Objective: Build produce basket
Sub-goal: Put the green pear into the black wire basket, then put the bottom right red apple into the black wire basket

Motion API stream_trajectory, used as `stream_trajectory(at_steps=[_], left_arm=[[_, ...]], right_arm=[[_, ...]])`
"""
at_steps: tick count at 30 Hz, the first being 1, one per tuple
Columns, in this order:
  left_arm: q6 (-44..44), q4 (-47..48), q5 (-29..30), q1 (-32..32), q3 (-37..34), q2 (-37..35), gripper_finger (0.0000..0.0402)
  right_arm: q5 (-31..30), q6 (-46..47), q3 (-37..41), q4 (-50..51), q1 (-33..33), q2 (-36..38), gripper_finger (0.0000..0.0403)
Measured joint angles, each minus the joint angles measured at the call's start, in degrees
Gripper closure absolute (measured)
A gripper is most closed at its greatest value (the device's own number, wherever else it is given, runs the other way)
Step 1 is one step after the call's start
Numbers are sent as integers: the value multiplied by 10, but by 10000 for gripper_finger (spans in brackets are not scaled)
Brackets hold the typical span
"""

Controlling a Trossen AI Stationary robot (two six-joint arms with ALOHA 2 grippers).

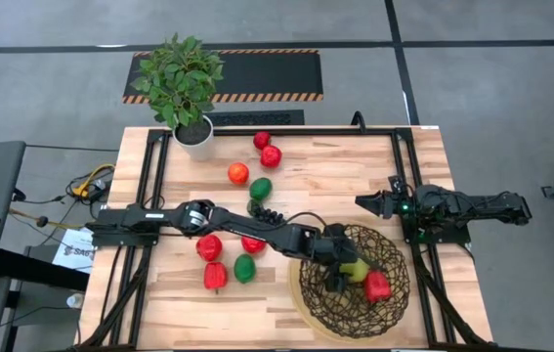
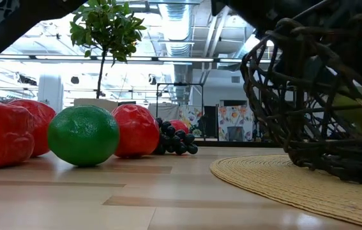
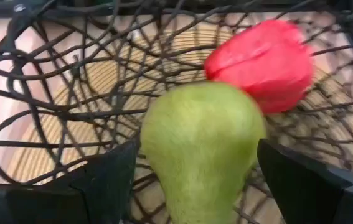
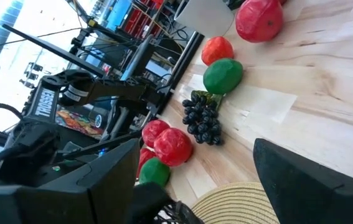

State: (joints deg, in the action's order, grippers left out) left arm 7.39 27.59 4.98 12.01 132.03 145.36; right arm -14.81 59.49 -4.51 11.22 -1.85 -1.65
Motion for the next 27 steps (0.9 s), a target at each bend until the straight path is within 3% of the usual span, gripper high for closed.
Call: stream_trajectory(at_steps=[6,13,21,27], left_arm=[[29,77,-6,-18,26,-18,79],[42,180,-23,-46,30,-141,79],[94,370,92,-37,29,-286,79],[203,542,145,12,28,-320,79]], right_arm=[[0,0,0,0,0,0,69],[0,-1,0,0,0,0,69],[0,-11,0,-1,0,0,69],[0,-16,0,0,0,0,69]])
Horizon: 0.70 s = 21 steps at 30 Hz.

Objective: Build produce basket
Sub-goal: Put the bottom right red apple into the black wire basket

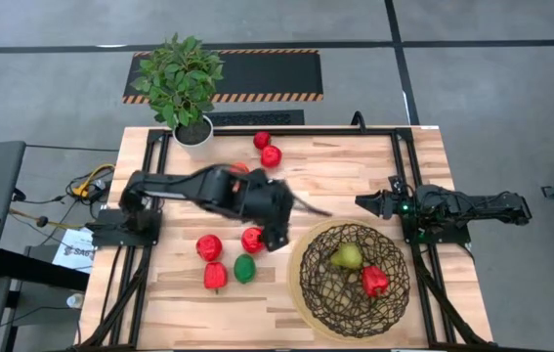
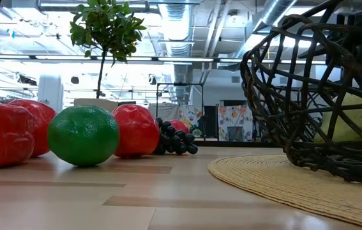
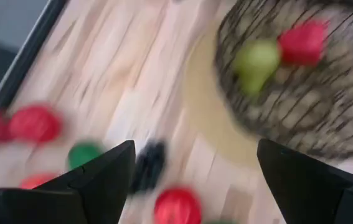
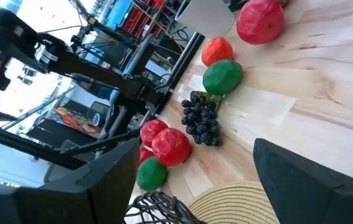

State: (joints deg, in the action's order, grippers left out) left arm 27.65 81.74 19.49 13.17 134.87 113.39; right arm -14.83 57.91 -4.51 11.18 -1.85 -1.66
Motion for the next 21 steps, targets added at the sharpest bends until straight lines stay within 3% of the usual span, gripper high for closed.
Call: stream_trajectory(at_steps=[3,9,14,21], left_arm=[[51,55,24,29,-10,-1,79],[101,18,35,63,-117,1,79],[116,-75,-2,61,-235,-19,79],[155,-222,-32,36,-455,-128,79]], right_arm=[[0,-1,0,0,0,0,69],[0,-11,0,0,0,0,69],[0,-15,0,0,0,0,69],[0,-16,0,0,0,0,69]])
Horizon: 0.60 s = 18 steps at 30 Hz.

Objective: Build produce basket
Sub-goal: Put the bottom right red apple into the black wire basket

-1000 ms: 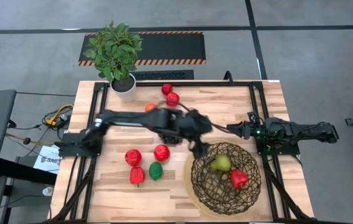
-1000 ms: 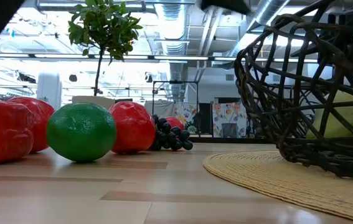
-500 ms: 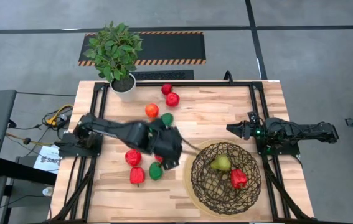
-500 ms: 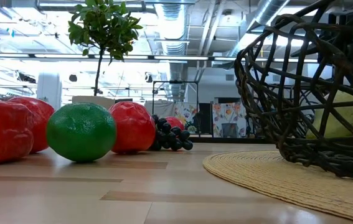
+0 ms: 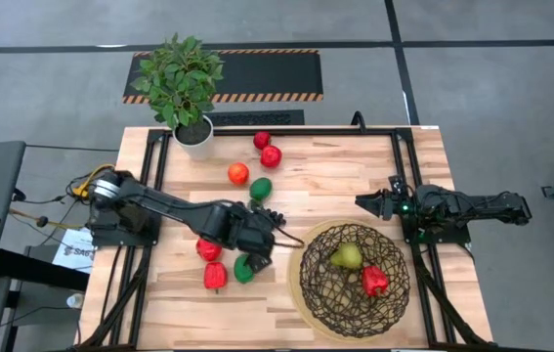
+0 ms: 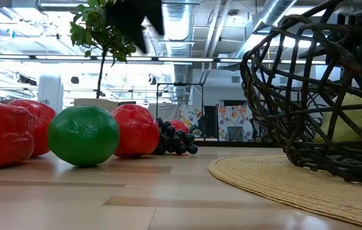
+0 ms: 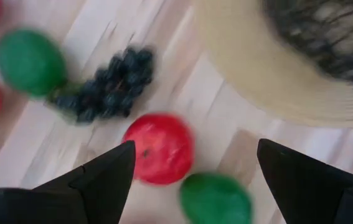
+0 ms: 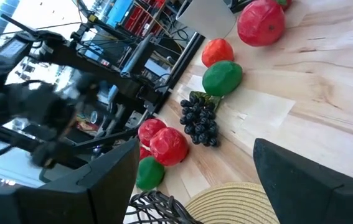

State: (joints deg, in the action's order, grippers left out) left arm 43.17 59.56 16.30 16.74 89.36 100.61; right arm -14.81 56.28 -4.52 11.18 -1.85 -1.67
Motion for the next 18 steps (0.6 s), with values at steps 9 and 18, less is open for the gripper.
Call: stream_trajectory(at_steps=[9,18], left_arm=[[-12,-213,-53,-55,-199,-41,79],[-24,-234,-70,-59,-244,-40,58]], right_arm=[[0,-5,0,0,0,0,69],[0,-4,0,0,0,0,69]])
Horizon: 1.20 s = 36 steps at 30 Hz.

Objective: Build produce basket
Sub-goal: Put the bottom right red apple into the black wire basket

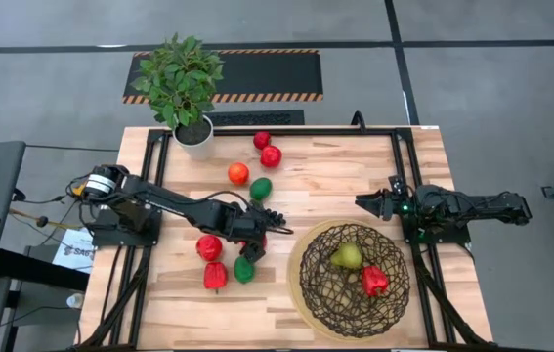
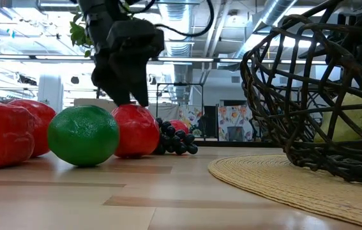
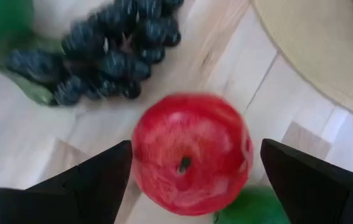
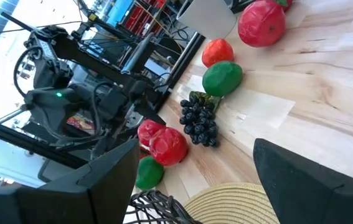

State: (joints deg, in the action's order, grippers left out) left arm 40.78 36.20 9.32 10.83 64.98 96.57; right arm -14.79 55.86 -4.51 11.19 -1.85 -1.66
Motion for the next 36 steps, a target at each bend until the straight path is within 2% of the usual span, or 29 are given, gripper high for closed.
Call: stream_trajectory(at_steps=[8,19,24,30,36], left_arm=[[9,-26,5,-1,-31,0,44],[9,-45,-16,-1,-33,0,86],[37,-47,-20,-1,-33,0,104],[60,-82,-37,-2,-32,1,110],[61,-83,-37,-2,6,1,110]], right_arm=[[0,0,0,0,0,0,69],[0,-3,0,0,0,0,69],[0,-5,0,0,0,0,69],[0,-4,0,0,0,0,69],[0,-4,0,0,0,0,69]])
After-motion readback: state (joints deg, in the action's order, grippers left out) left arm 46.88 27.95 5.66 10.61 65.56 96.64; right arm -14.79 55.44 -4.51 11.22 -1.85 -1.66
